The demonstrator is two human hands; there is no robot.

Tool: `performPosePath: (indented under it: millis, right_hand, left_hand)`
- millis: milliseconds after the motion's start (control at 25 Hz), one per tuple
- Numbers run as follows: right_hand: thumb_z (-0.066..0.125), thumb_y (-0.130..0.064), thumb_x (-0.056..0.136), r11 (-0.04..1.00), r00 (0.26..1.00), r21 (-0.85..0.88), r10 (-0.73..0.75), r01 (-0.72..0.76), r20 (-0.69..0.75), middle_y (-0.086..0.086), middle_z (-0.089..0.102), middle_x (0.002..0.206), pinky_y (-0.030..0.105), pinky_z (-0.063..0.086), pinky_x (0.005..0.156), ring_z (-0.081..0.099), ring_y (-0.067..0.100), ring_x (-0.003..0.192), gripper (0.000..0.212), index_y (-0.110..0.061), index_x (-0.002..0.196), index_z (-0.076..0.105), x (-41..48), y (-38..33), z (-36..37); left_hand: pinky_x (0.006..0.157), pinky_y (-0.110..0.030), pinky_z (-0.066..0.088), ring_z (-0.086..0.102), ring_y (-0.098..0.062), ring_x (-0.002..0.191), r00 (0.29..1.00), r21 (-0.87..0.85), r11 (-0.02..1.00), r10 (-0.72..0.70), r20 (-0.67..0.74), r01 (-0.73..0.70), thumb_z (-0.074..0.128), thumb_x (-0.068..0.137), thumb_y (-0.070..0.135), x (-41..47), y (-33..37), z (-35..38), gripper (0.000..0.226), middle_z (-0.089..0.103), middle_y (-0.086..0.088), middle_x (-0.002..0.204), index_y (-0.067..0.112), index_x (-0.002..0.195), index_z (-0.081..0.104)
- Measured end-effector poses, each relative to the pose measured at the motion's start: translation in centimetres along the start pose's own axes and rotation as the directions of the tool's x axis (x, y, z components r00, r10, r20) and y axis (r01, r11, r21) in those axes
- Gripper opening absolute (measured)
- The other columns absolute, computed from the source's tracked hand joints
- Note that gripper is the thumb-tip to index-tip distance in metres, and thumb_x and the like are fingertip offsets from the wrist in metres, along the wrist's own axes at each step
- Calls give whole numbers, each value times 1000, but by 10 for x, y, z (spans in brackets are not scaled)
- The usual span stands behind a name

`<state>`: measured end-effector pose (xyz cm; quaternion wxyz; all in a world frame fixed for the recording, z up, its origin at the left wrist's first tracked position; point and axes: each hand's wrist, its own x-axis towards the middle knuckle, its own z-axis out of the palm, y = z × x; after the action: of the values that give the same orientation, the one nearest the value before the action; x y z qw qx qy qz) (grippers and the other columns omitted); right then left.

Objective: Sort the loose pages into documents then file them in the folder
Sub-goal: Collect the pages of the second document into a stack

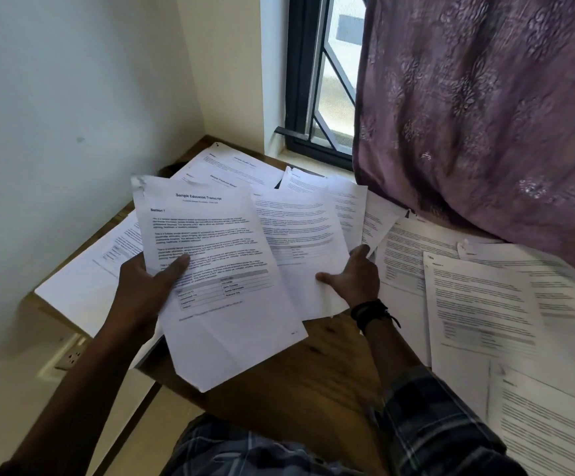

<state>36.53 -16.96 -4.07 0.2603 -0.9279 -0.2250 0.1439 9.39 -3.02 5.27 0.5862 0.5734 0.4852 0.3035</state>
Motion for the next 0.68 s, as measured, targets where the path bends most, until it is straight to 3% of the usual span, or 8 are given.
performPosePath:
  millis: [120,240,320,400,480,680]
  right_hand:
    - [73,-12,81,944,992,311,-127,113,26,13,62,119,31,47,84,60,30,110,44,-3,119,53,-1,1,-20]
    - [71,-5,84,727,975,685,-183,46,128,8,61,122,37,57,83,62,25,108,45,-15,124,52,-16,10,-52]
    - [70,-4,85,586,968,810,-194,-15,158,6,64,121,36,60,76,66,22,103,47,-17,126,52,-33,18,-74]
    - [69,-3,85,477,962,877,-205,-63,180,6,67,120,34,60,75,68,22,103,49,-14,130,52,-51,26,-92]
    - [68,-3,85,436,954,896,-226,-84,199,6,69,119,33,59,74,69,22,102,50,-15,131,53,-70,40,-115]
    - [67,-12,81,514,896,854,-338,-80,287,5,70,118,38,59,80,69,26,105,50,-19,129,55,-119,75,-154]
  left_hand:
    - [89,-55,54,70,-30,99,1000,-51,999,-18,21,19,69,88,23,-11,1,-2,37,71,-3,113,17,124,61]
    - [85,-54,56,72,-30,95,997,-81,996,-44,58,49,69,87,28,-23,3,2,36,73,-2,111,20,122,62]
    - [80,-48,59,73,-28,91,998,-62,997,-34,62,38,68,87,31,-35,8,12,35,73,-1,108,20,120,63]
    - [75,-40,59,73,-25,89,998,-46,999,-20,62,23,67,89,31,-46,11,20,33,73,0,106,19,119,64]
    - [72,-39,60,74,-25,87,995,-56,998,-36,89,41,66,89,30,-62,14,33,31,74,-1,103,19,117,65]
    - [74,-38,61,74,-27,93,969,-193,967,-126,211,168,68,89,25,-107,17,73,29,76,-7,104,13,115,68]
